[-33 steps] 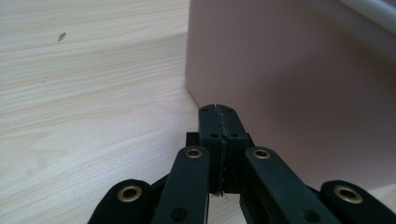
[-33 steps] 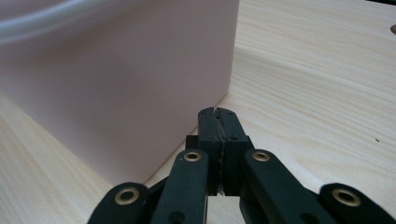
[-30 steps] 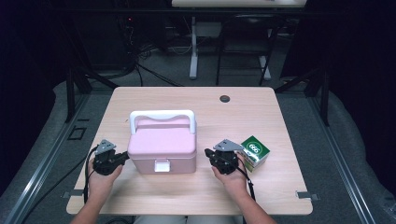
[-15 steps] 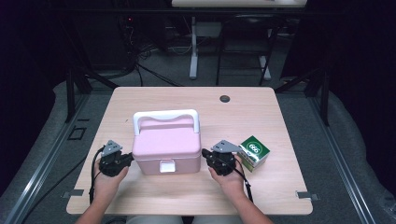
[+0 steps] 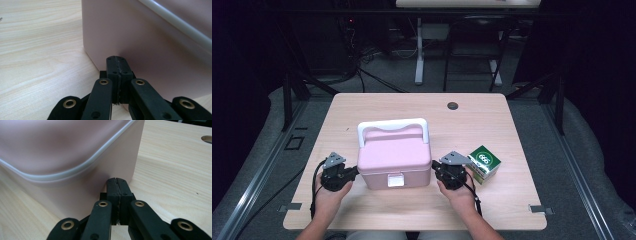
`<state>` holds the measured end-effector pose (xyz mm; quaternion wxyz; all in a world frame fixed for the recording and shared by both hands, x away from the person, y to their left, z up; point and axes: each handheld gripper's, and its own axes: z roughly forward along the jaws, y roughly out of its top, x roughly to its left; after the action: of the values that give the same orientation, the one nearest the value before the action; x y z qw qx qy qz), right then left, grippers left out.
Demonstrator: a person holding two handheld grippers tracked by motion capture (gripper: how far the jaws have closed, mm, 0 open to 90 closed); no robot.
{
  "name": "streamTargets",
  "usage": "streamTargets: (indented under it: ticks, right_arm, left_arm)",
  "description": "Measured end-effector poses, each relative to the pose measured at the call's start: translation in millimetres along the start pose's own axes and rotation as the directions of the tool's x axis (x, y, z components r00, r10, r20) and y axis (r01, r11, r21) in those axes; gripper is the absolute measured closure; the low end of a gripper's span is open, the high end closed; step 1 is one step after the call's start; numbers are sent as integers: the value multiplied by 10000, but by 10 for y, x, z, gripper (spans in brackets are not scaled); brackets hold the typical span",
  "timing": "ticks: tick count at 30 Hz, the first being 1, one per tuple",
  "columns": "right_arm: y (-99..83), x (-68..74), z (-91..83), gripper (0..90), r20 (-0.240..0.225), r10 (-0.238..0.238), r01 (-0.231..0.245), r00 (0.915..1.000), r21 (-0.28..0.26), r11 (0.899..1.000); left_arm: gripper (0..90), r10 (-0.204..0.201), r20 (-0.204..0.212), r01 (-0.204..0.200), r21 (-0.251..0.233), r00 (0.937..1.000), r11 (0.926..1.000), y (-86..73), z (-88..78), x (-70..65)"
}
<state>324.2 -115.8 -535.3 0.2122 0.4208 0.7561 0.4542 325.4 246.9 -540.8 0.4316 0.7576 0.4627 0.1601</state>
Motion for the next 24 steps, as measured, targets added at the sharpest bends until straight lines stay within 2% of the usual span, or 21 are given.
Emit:
streamTargets:
  ticks: [10, 12, 15, 19, 21, 24]
  right_arm:
    - [-62, 50, -174, 900, -68, 132, -130, 9999, 318, 9994]
    - [-73, 70, -231, 900, 49, -112, 109, 9999, 456, 9989]
    - [-90, 61, -293, 900, 3, 57, -57, 10000, 614, 9981]
    - [-122, 61, -376, 900, -75, 98, -92, 9999, 727, 9973]
    - [-173, 83, -431, 900, -28, 254, -252, 9997, 612, 9978]
    - [-200, 100, -454, 900, 43, 196, -198, 9998, 512, 9985]
  left_arm:
    - [900, 147, 16, -147, 109, 9999, 9998, -38, -45, -111]
    - [900, 161, 84, -162, 136, 9998, 9998, -49, -58, -140]
    - [900, 349, 234, -355, 253, 9991, 9990, -64, -76, -202]
    - [900, 383, 280, -391, 270, 9989, 9989, -77, -84, -252]
    - [900, 281, 234, -287, 255, 9993, 9993, -87, -87, -282]
    - [900, 102, 152, -105, 183, 9998, 9998, -100, -88, -317]
